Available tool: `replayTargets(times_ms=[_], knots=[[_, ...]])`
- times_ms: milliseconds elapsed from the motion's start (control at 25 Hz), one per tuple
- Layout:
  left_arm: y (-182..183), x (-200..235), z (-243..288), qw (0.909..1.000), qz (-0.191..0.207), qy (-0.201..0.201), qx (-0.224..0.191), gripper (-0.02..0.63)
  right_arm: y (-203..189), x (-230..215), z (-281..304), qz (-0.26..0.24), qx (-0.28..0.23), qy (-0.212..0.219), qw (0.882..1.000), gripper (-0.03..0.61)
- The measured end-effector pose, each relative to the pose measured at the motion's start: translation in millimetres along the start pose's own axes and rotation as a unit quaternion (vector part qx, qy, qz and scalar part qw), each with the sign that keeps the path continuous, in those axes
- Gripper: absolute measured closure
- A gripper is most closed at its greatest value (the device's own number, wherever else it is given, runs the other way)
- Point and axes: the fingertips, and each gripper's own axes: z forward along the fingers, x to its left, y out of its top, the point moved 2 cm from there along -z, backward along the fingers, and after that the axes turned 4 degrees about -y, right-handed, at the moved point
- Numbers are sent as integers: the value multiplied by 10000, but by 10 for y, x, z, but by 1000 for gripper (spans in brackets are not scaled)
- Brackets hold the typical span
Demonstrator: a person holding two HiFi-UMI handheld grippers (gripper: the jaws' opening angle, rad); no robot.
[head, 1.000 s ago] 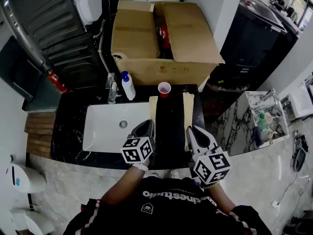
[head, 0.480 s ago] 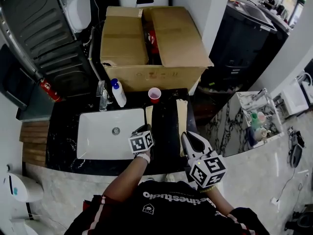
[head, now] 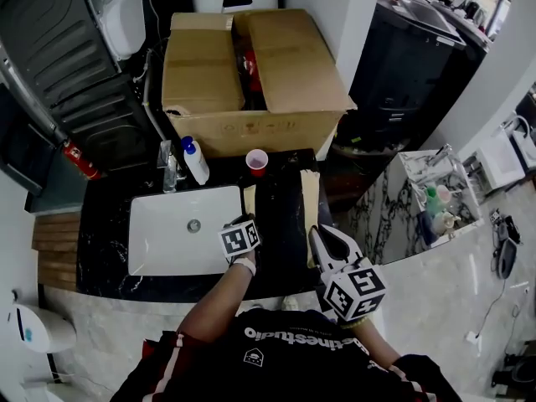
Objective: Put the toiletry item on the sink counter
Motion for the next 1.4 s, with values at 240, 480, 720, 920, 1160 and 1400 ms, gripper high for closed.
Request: replayTargets(times_ms=[240, 480, 720, 920, 1160, 1400], knots=[[81, -16, -66, 9998, -13, -153, -140, 500, 13, 36, 31, -6, -42, 48, 10000, 529], [447, -21, -316, 9962, 261, -348, -748, 472, 30, 85, 106, 18, -74, 147, 9999, 529], [940, -208, -989, 9757, 1112, -684, -1758, 472, 37, 157, 171, 43, -82, 286, 9995, 529], [1219, -406, -1548, 9467, 1822, -809, -2531, 476, 67, 192, 186, 2, -100, 352, 9993, 529], [1361, -669, -1963, 9136, 2260, -1079, -3202, 558, 79, 264, 210, -44, -104, 432, 9990, 529], [1414, -750, -2116, 9042, 2141, -1491, -3382, 598, 88, 331, 231, -96, -99, 517, 9986, 529]])
